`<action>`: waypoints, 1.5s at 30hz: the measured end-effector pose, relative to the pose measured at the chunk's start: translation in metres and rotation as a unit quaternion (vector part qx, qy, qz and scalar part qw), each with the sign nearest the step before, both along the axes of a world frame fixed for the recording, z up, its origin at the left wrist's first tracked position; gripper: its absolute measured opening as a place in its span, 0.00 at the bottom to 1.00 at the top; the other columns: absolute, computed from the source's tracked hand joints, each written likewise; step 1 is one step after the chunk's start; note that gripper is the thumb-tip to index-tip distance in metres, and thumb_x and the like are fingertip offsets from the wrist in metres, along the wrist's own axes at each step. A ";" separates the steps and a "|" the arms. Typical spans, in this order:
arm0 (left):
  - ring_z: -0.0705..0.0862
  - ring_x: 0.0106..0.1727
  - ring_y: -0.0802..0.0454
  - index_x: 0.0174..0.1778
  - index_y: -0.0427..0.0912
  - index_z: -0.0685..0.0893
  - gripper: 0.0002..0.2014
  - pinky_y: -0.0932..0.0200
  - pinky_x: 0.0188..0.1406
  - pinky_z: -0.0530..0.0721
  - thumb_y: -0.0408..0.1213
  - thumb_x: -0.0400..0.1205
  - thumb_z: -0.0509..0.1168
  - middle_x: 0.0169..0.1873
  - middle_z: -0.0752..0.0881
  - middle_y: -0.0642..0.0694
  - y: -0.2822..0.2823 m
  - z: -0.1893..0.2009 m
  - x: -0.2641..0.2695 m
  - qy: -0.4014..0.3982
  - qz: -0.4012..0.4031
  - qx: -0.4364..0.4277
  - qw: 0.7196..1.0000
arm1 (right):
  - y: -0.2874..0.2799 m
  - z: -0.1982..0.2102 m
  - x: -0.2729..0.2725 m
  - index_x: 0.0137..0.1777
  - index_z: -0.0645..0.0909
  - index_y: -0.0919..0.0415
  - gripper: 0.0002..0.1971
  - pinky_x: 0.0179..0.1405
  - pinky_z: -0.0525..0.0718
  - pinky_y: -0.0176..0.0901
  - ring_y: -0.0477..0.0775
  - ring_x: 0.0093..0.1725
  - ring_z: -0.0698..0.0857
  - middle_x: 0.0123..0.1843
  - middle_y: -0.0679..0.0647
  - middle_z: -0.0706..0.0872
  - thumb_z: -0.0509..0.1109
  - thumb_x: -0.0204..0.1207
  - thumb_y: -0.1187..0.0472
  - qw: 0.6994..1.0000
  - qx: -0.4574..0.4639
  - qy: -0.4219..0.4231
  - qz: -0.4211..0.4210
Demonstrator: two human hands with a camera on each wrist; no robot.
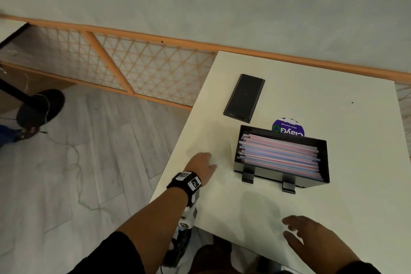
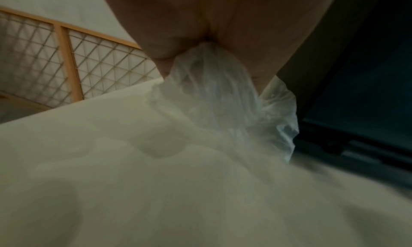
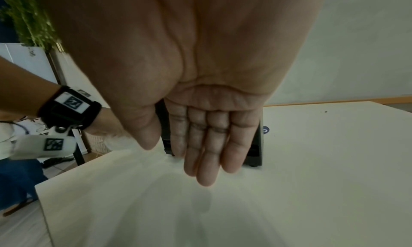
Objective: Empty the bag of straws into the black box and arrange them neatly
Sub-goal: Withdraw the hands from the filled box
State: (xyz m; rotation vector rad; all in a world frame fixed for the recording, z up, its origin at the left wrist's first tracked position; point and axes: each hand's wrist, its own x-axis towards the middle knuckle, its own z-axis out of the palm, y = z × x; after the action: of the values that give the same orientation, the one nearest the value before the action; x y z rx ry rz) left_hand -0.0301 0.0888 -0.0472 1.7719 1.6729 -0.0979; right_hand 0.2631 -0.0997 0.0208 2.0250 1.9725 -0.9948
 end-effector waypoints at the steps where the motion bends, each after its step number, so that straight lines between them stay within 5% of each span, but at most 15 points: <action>1: 0.75 0.74 0.39 0.74 0.36 0.76 0.24 0.52 0.72 0.71 0.49 0.89 0.61 0.71 0.77 0.38 -0.008 0.009 0.000 -0.018 0.014 0.021 1.000 | 0.003 0.001 0.000 0.72 0.75 0.33 0.19 0.54 0.77 0.23 0.22 0.45 0.76 0.59 0.29 0.79 0.61 0.82 0.37 1.000 0.010 0.002 -0.001; 5: 0.75 0.67 0.49 0.69 0.41 0.80 0.24 0.52 0.71 0.76 0.49 0.80 0.69 0.67 0.73 0.49 -0.054 0.051 0.000 -0.100 0.074 0.068 0.990 | 0.017 0.014 -0.003 0.77 0.69 0.33 0.28 0.57 0.81 0.29 0.32 0.55 0.83 0.71 0.31 0.73 0.60 0.79 0.30 0.996 0.036 0.083 -0.017; 9: 0.88 0.52 0.52 0.58 0.48 0.86 0.16 0.48 0.55 0.88 0.44 0.75 0.69 0.52 0.89 0.51 -0.103 0.096 0.015 -0.227 0.131 -0.007 0.965 | 0.034 0.042 -0.018 0.83 0.53 0.28 0.43 0.60 0.82 0.33 0.33 0.65 0.81 0.77 0.29 0.66 0.66 0.71 0.24 0.965 0.035 0.256 -0.041; 15: 0.86 0.40 0.57 0.48 0.41 0.82 0.11 0.61 0.37 0.84 0.35 0.70 0.67 0.40 0.87 0.50 -0.149 0.122 0.048 -0.371 0.266 -0.013 0.890 | 0.038 0.079 -0.065 0.84 0.46 0.25 0.56 0.64 0.83 0.37 0.36 0.69 0.81 0.78 0.28 0.72 0.85 0.68 0.43 0.898 -0.048 0.436 0.047; 19: 0.84 0.56 0.50 0.62 0.43 0.75 0.19 0.52 0.51 0.88 0.40 0.76 0.67 0.60 0.81 0.42 -0.162 0.104 0.050 -0.351 0.357 0.035 0.865 | 0.028 0.071 -0.096 0.85 0.42 0.28 0.50 0.72 0.77 0.37 0.34 0.74 0.75 0.79 0.37 0.73 0.76 0.76 0.44 0.930 0.029 0.344 0.127; 21: 0.81 0.66 0.47 0.75 0.47 0.70 0.23 0.51 0.66 0.83 0.42 0.85 0.65 0.68 0.78 0.45 -0.166 0.097 0.046 -0.368 0.354 0.021 0.860 | 0.020 0.065 -0.111 0.87 0.44 0.35 0.43 0.71 0.80 0.40 0.40 0.70 0.78 0.77 0.49 0.77 0.69 0.81 0.47 0.940 0.045 0.280 0.191; 23: 0.78 0.71 0.52 0.84 0.53 0.63 0.27 0.53 0.75 0.74 0.43 0.88 0.62 0.72 0.77 0.52 -0.169 0.091 0.039 -0.394 0.326 -0.014 0.859 | 0.018 0.061 -0.120 0.87 0.53 0.47 0.34 0.67 0.79 0.32 0.41 0.67 0.80 0.75 0.52 0.78 0.65 0.85 0.53 0.942 0.062 0.253 0.210; 26: 0.83 0.68 0.57 0.82 0.66 0.67 0.34 0.52 0.76 0.76 0.42 0.79 0.65 0.66 0.84 0.59 -0.173 0.093 0.026 -0.463 0.310 -0.042 0.830 | 0.032 0.058 -0.121 0.74 0.70 0.52 0.19 0.46 0.80 0.28 0.42 0.52 0.85 0.60 0.50 0.87 0.63 0.85 0.59 0.952 0.079 0.208 0.211; 28: 0.85 0.62 0.58 0.80 0.59 0.74 0.34 0.54 0.73 0.79 0.35 0.76 0.66 0.56 0.88 0.58 -0.175 0.097 0.017 -0.515 0.266 -0.071 0.811 | 0.044 0.054 -0.123 0.64 0.74 0.53 0.12 0.37 0.76 0.29 0.46 0.45 0.86 0.49 0.47 0.87 0.64 0.83 0.61 0.960 0.075 0.179 0.203; 31: 0.83 0.52 0.56 0.82 0.48 0.69 0.34 0.58 0.60 0.81 0.26 0.78 0.65 0.46 0.86 0.52 -0.176 0.105 -0.001 -0.549 0.175 -0.092 0.812 | 0.052 0.049 -0.135 0.58 0.69 0.52 0.11 0.31 0.74 0.32 0.44 0.38 0.84 0.41 0.46 0.83 0.65 0.80 0.65 0.966 0.045 0.174 0.188; 34: 0.86 0.45 0.57 0.75 0.49 0.75 0.29 0.57 0.51 0.85 0.24 0.79 0.67 0.44 0.88 0.52 -0.163 0.095 -0.034 -0.541 0.178 -0.121 0.813 | 0.051 0.047 -0.159 0.65 0.70 0.50 0.12 0.43 0.87 0.48 0.45 0.45 0.88 0.49 0.47 0.88 0.64 0.84 0.60 0.957 0.021 0.250 0.147; 38: 0.87 0.47 0.47 0.61 0.48 0.85 0.21 0.42 0.46 0.87 0.36 0.70 0.69 0.48 0.88 0.37 -0.147 0.061 -0.093 -0.493 0.242 -0.117 0.828 | 0.046 0.051 -0.185 0.83 0.57 0.36 0.32 0.62 0.83 0.41 0.40 0.60 0.86 0.68 0.39 0.82 0.68 0.85 0.52 0.947 -0.057 0.289 0.126; 41: 0.86 0.42 0.44 0.53 0.47 0.87 0.16 0.50 0.39 0.83 0.31 0.72 0.63 0.42 0.88 0.42 -0.152 0.018 -0.147 -0.434 0.415 -0.095 0.794 | 0.048 0.050 -0.175 0.84 0.55 0.34 0.35 0.60 0.82 0.37 0.37 0.59 0.85 0.69 0.31 0.78 0.70 0.83 0.49 0.966 -0.047 0.221 0.128; 43: 0.86 0.50 0.40 0.55 0.45 0.86 0.14 0.49 0.47 0.87 0.32 0.75 0.62 0.51 0.89 0.40 -0.158 -0.015 -0.182 -0.337 0.484 -0.099 0.802 | 0.047 0.047 -0.155 0.81 0.62 0.33 0.30 0.60 0.84 0.39 0.33 0.60 0.84 0.68 0.30 0.79 0.69 0.82 0.46 0.977 -0.037 0.173 0.123; 45: 0.82 0.62 0.38 0.66 0.37 0.83 0.15 0.48 0.64 0.83 0.32 0.83 0.61 0.68 0.82 0.36 -0.167 -0.056 -0.212 -0.213 0.503 -0.154 0.824 | 0.043 0.042 -0.132 0.76 0.68 0.33 0.24 0.58 0.84 0.41 0.31 0.58 0.84 0.66 0.32 0.83 0.68 0.81 0.45 0.984 -0.052 0.138 0.101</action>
State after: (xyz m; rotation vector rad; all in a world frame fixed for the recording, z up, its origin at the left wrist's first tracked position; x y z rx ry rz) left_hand -0.2417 -0.0782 -0.1035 0.4584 1.8842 0.4456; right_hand 0.1315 -0.0564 0.0624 1.6674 2.1534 -1.3588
